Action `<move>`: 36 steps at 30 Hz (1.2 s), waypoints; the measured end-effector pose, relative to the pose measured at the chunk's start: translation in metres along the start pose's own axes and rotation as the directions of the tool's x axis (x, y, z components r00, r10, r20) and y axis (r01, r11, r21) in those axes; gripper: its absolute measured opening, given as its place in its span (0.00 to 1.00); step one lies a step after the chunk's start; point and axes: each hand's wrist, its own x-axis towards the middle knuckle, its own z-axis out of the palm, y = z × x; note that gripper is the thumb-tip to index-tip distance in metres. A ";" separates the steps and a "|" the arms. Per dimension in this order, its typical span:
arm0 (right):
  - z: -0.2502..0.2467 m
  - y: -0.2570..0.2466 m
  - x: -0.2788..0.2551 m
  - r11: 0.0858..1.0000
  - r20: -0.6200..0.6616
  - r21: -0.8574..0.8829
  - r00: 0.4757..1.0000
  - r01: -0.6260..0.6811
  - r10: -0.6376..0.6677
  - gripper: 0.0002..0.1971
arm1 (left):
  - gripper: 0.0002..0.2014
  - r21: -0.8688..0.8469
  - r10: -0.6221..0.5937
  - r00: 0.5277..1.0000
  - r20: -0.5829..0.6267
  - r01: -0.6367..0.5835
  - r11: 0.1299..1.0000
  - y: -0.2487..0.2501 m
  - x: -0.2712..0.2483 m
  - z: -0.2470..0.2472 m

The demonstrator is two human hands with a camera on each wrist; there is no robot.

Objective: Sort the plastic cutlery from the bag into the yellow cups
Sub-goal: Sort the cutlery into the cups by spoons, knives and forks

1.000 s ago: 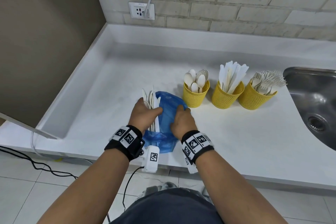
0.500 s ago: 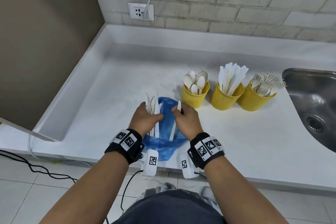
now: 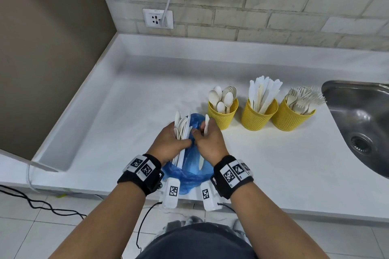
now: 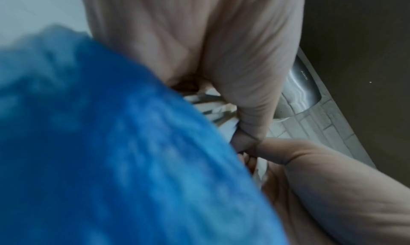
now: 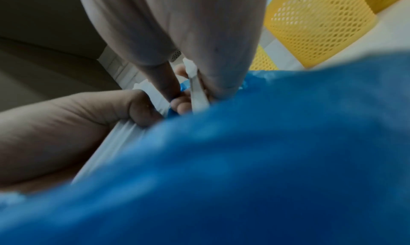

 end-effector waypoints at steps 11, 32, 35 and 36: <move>-0.006 0.008 0.007 0.997 -0.062 -0.074 0.998 -0.009 0.005 0.07 | 0.10 -0.137 -0.079 0.980 -0.185 0.053 0.989 -0.010 0.008 -0.008; -0.014 -0.020 0.003 0.991 -0.137 -0.035 0.981 0.131 -0.135 0.12 | 0.12 -0.215 0.070 0.912 -0.404 -0.168 0.962 0.022 0.000 -0.018; -0.021 -0.043 0.005 0.965 -0.094 -0.065 0.961 0.256 -0.261 0.14 | 0.12 -0.148 0.128 0.925 -0.357 -0.191 0.970 0.029 -0.004 -0.015; -0.022 -0.051 0.006 0.951 -0.073 -0.072 0.949 0.302 -0.307 0.14 | 0.10 -0.124 0.154 0.931 -0.331 -0.205 0.971 0.031 -0.005 -0.013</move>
